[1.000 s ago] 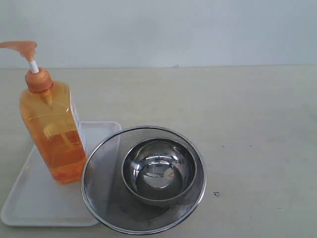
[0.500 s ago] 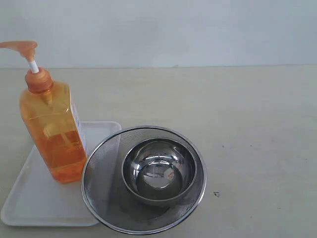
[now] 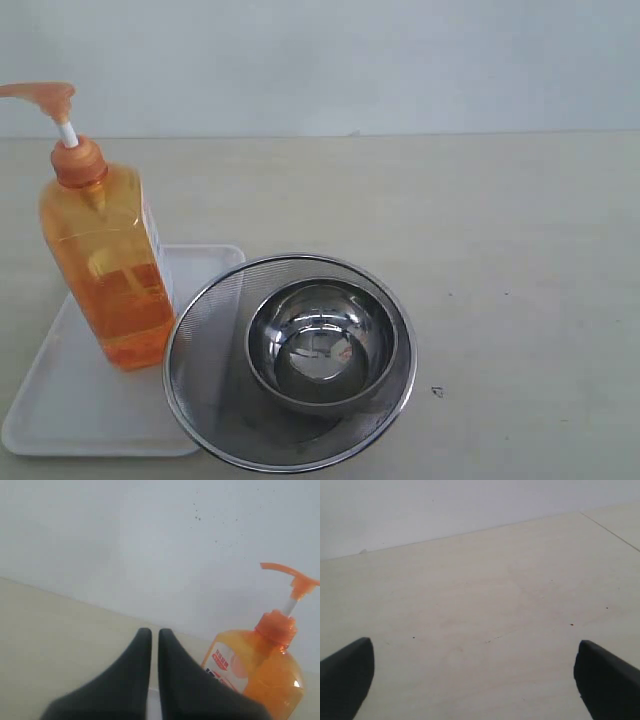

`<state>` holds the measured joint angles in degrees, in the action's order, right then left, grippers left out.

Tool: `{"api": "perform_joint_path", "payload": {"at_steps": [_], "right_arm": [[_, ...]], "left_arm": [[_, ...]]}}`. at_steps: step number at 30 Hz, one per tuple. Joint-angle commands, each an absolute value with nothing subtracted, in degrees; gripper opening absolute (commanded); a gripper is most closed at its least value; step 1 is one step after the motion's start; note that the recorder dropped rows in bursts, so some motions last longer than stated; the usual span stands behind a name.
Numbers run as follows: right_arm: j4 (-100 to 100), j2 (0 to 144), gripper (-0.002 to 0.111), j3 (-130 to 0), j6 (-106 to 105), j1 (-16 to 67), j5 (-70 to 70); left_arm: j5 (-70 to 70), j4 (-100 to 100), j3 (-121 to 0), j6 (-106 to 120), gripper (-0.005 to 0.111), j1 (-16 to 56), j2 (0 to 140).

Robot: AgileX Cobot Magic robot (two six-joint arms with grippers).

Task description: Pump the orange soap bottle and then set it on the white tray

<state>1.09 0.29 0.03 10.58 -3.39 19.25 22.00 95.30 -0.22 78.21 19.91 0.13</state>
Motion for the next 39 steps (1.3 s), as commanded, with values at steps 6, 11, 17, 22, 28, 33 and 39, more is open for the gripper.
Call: {"api": "perform_joint_path", "payload": {"at_steps": [6,11,17,22,28,33,39], "right_arm": [[1.23,0.0,0.105,0.0,10.58,-3.7,19.12],[1.23,0.0,0.105,0.0,10.58,-3.7,19.12],[1.12,0.0,0.105,0.0,10.58,-3.7,19.12],[0.96,0.0,0.105,0.0,10.58,-3.7,19.12],[0.86,0.0,0.105,0.0,10.58,-3.7,19.12],[0.86,0.0,0.105,0.0,10.58,-3.7,19.12],[0.74,0.0,0.105,0.0,10.58,-3.7,19.12]], "left_arm": [[22.46,94.98,0.0,80.21,0.005,19.76,0.0],[13.93,95.4,0.0,76.64,0.005,18.14,0.0],[3.07,91.61,0.0,76.64,0.005,9.1,0.0],[2.94,91.19,0.0,76.64,0.005,7.59,0.0],[2.94,90.93,0.0,76.64,0.005,7.59,0.0],[0.83,60.34,0.0,51.95,0.005,7.59,0.0],[-6.49,1.23,0.0,-5.54,0.005,7.59,0.0]]}}
